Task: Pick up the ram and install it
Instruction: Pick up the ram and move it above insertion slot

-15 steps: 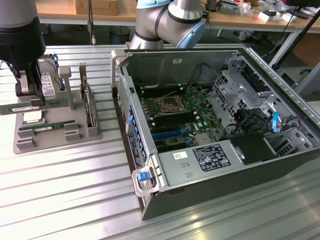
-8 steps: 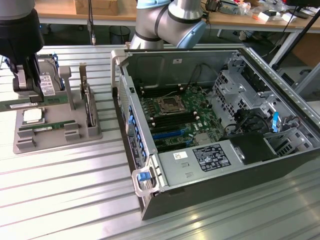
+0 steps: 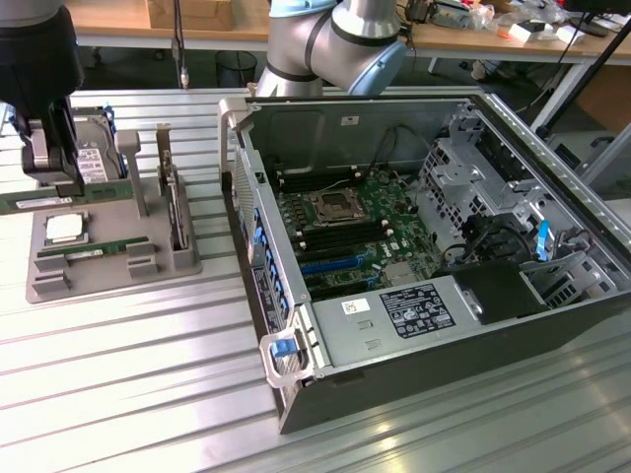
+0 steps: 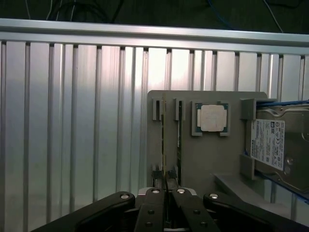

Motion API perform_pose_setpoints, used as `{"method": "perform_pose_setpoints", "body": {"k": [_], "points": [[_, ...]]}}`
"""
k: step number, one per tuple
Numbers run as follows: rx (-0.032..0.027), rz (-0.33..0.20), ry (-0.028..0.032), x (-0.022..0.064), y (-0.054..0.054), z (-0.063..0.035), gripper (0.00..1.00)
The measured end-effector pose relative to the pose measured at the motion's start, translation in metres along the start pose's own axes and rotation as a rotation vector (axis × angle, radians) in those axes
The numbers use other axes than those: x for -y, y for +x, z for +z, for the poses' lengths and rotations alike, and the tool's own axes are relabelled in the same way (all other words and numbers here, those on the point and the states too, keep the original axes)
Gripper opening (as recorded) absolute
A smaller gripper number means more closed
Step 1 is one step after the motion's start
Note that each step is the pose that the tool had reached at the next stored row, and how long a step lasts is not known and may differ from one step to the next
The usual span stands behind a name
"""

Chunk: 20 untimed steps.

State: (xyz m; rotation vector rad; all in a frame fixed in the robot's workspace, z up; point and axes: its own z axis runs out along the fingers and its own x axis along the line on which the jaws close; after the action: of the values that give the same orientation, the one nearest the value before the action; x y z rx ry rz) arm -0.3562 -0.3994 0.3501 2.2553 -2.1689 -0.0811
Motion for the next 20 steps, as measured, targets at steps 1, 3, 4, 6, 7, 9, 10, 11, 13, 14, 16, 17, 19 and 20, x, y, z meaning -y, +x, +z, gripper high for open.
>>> {"method": "perform_pose_setpoints", "body": {"k": [1,3,4,6,7,9,10,11,13,14,16,17,19,20], "points": [[0.0,0.0,0.0,0.0,0.0,-0.0007,0.12],[0.0,0.0,0.0,-0.0001,0.0,-0.0032,0.12],[0.0001,0.0,0.0001,-0.0002,0.0,-0.0042,0.12],[0.0002,0.0,0.0001,-0.0002,0.0,-0.0055,0.12],[0.0002,0.0,0.0,-0.0003,0.0,-0.0067,0.12],[0.0002,0.0,0.0,-0.0004,0.0,-0.008,0.12],[0.0002,0.0,0.0,-0.0004,0.0,-0.009,0.12],[0.0003,0.0,0.0,-0.0004,0.0,-0.0094,0.12],[0.0002,0.0,0.0,-0.0005,0.0,-0.0112,0.12],[0.0003,0.0,0.0001,-0.0005,0.0,-0.0118,0.12],[0.0003,0.0,0.0,-0.0006,0.0,-0.0138,0.12],[0.0004,0.0,0.0,-0.0007,0.0,-0.0146,0.12],[0.0004,0.0,0.0,-0.0007,0.0,-0.0158,0.12],[0.0004,0.0,0.0,-0.0007,0.0,-0.0164,0.12]]}}
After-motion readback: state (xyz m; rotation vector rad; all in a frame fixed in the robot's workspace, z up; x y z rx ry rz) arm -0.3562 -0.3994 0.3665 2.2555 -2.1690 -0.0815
